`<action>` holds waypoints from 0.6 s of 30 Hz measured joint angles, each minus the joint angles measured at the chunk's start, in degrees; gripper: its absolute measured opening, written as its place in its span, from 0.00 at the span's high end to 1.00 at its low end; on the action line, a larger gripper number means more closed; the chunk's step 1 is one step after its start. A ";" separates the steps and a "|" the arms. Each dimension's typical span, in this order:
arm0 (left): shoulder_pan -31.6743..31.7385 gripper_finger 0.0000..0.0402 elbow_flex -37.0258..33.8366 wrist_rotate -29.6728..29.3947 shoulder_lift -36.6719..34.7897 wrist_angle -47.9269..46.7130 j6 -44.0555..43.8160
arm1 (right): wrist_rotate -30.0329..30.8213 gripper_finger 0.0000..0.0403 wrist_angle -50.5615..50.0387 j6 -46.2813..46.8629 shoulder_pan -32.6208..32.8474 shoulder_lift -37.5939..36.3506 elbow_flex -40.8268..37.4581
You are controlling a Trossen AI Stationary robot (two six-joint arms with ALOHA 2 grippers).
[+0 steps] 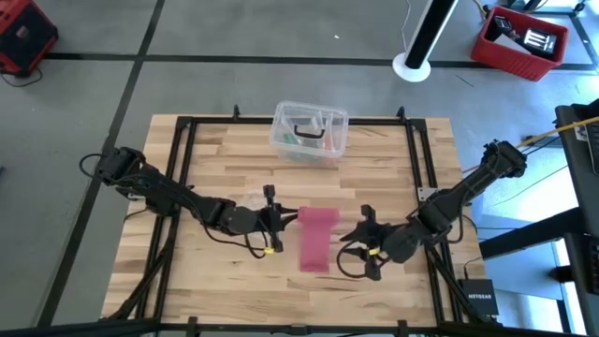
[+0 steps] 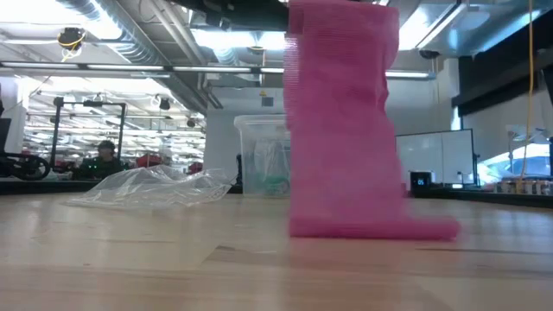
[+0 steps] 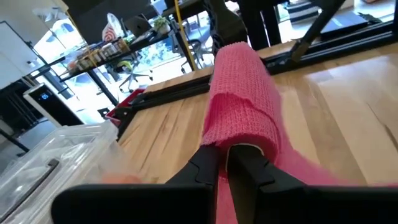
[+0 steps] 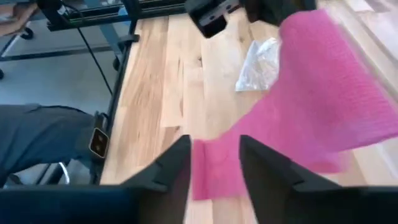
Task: Roll bandage
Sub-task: Roll the pink bandage
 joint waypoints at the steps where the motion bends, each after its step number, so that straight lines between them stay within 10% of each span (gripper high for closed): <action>1: -0.01 0.97 0.00 0.00 0.00 0.02 -0.02 | 0.04 0.59 -0.81 0.00 0.00 -0.03 0.00; 9: -0.02 0.97 0.11 0.15 -0.02 0.44 0.25 | 2.15 0.44 -6.18 3.32 0.02 2.98 -3.88; 18: -0.10 0.97 0.11 0.28 -0.09 0.82 -0.02 | 10.39 0.43 24.14 2.28 -0.17 9.30 -23.40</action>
